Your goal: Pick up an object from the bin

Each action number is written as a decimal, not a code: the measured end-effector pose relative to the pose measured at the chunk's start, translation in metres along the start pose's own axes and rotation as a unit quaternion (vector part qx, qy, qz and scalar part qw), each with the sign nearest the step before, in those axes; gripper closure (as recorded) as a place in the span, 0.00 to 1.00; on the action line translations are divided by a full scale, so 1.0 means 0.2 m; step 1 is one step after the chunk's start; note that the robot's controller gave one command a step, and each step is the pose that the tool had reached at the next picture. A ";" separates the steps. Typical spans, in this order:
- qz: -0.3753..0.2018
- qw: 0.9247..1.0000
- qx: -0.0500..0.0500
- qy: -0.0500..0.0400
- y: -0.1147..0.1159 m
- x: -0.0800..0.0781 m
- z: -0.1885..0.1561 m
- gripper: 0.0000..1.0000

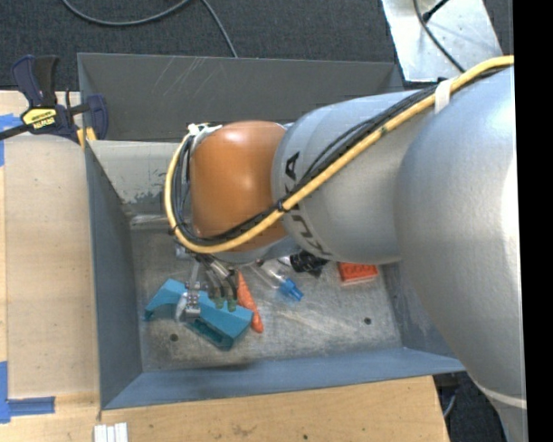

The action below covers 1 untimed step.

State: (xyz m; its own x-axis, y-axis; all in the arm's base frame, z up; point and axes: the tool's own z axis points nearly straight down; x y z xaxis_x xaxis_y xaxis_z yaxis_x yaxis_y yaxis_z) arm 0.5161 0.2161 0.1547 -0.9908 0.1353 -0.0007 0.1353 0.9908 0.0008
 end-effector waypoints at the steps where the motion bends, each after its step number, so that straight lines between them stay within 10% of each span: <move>1: 0.054 0.999 -0.001 -0.003 -0.05 0.02 0.30 0.00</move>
Offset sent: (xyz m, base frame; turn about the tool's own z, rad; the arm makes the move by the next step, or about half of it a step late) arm 0.0110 -0.0262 -0.0847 0.1511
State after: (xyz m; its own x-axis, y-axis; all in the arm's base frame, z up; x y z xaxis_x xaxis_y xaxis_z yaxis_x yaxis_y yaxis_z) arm 0.5105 0.2070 0.0951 -0.9703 0.2419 -0.0055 0.2419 0.9703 0.0041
